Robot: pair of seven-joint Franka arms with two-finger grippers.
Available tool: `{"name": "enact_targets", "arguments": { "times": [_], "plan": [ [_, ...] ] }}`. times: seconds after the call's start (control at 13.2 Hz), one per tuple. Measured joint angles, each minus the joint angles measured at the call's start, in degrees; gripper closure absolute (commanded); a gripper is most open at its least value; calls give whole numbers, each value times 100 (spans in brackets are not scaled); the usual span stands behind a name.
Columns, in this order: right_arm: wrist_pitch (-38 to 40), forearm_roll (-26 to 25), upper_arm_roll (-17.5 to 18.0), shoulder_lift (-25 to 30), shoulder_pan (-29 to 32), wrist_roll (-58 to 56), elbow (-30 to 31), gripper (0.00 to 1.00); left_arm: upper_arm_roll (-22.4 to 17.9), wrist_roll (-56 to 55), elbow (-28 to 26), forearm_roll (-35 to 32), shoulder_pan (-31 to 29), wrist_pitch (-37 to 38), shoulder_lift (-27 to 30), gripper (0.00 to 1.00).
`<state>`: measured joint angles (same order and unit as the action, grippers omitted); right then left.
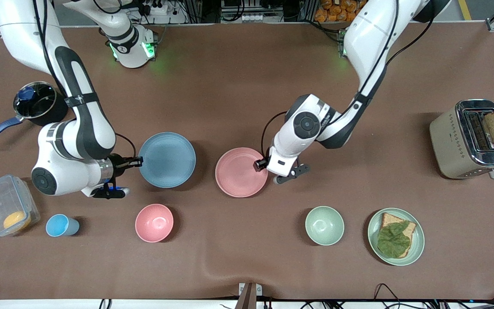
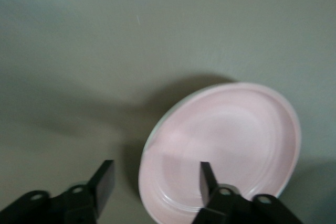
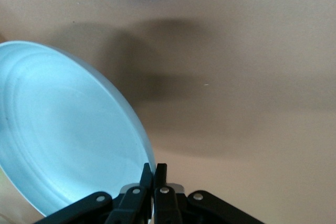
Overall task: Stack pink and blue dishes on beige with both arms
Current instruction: 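Release the pink plate with the left gripper while the right gripper carries the blue plate, then lower the blue plate onto the pink plate while the left gripper returns to rest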
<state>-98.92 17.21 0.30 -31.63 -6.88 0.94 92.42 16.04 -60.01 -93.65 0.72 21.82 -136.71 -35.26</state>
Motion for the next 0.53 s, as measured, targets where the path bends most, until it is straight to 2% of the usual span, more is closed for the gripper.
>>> {"name": "enact_targets", "arguments": {
  "times": [0.3, 0.53],
  "plan": [
    [-46, 472, 20, -17, -327, 376, -9, 100, -83, 108, 113, -632, -787, 1748, 1543, 0],
    [-516, 728, 30, -122, -808, 942, -8, 100, -98, 1297, 71, -653, -1570, 2717, 2463, 0]
  ]
}}
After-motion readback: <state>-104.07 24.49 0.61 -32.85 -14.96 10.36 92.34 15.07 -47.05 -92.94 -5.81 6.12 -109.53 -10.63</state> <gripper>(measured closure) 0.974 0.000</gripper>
